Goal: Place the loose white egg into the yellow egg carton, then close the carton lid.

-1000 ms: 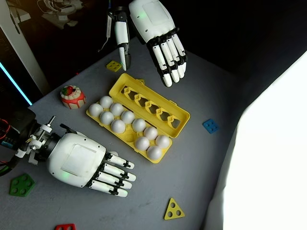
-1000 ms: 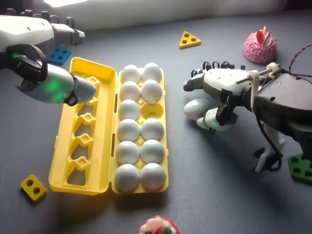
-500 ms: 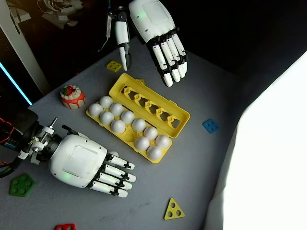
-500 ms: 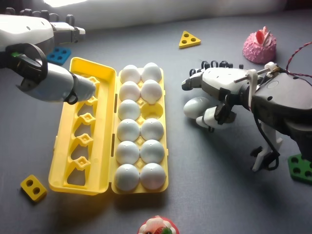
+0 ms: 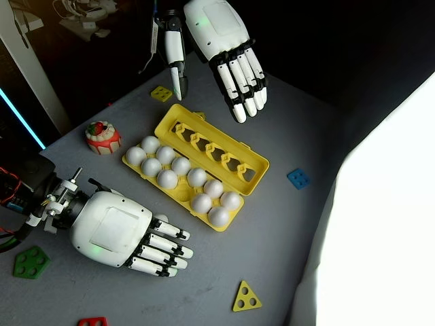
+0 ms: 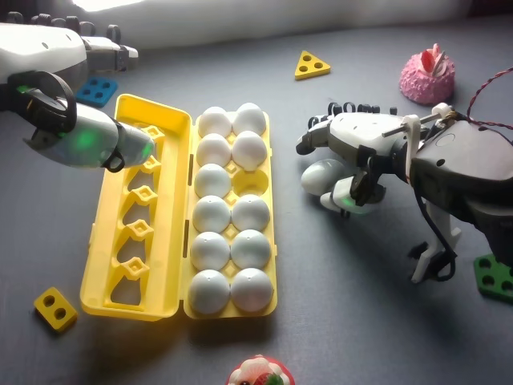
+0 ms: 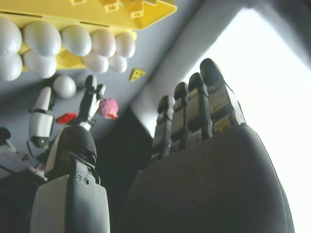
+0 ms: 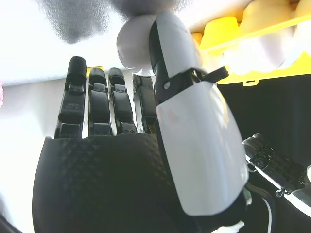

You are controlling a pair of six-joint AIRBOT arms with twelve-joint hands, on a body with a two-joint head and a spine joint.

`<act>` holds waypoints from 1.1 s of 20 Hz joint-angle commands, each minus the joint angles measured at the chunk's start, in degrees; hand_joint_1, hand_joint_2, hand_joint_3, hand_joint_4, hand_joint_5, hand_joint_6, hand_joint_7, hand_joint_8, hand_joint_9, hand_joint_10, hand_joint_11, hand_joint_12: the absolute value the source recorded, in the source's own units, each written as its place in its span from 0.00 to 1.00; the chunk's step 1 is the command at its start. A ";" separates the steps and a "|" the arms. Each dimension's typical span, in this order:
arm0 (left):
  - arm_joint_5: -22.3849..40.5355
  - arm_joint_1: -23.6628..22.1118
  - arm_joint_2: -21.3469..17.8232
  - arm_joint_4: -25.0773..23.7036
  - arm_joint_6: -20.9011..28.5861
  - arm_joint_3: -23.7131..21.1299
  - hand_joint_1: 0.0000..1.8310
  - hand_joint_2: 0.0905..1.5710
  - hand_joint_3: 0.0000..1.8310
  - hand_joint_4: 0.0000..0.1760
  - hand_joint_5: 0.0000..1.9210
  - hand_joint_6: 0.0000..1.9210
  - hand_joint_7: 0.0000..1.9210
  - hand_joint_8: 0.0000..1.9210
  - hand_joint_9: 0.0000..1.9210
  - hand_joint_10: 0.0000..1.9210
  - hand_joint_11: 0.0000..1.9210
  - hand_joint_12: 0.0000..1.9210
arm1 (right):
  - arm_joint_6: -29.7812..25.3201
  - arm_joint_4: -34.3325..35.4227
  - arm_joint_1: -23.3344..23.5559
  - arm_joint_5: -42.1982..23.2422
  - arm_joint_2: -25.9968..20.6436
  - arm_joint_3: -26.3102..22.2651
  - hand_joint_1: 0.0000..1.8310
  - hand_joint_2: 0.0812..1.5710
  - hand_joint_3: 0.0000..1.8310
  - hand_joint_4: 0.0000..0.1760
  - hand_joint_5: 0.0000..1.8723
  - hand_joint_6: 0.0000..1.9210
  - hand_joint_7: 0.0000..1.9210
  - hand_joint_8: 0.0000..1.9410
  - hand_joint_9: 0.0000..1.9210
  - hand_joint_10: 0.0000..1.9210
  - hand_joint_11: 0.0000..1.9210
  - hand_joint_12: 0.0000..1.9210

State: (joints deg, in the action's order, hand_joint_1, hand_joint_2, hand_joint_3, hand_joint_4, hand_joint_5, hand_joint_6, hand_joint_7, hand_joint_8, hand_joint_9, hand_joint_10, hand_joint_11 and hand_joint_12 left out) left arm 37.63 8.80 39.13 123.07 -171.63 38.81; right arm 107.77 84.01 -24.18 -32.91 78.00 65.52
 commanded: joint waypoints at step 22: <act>-1.87 -0.72 -0.06 -2.96 -0.14 -0.14 0.23 0.75 0.00 0.21 0.10 0.01 0.07 0.00 0.06 0.00 0.00 0.24 | -2.51 -2.72 0.73 0.41 -0.78 -0.02 0.64 0.66 0.00 0.00 0.58 0.44 0.34 0.00 0.11 0.05 0.00 0.21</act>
State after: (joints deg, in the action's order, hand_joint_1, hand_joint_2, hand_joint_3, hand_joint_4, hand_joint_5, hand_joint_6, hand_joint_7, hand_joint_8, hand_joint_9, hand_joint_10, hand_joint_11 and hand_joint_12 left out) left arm 37.67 8.80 39.13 123.07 -171.63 38.79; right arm 105.51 83.46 -23.79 -31.51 77.36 65.52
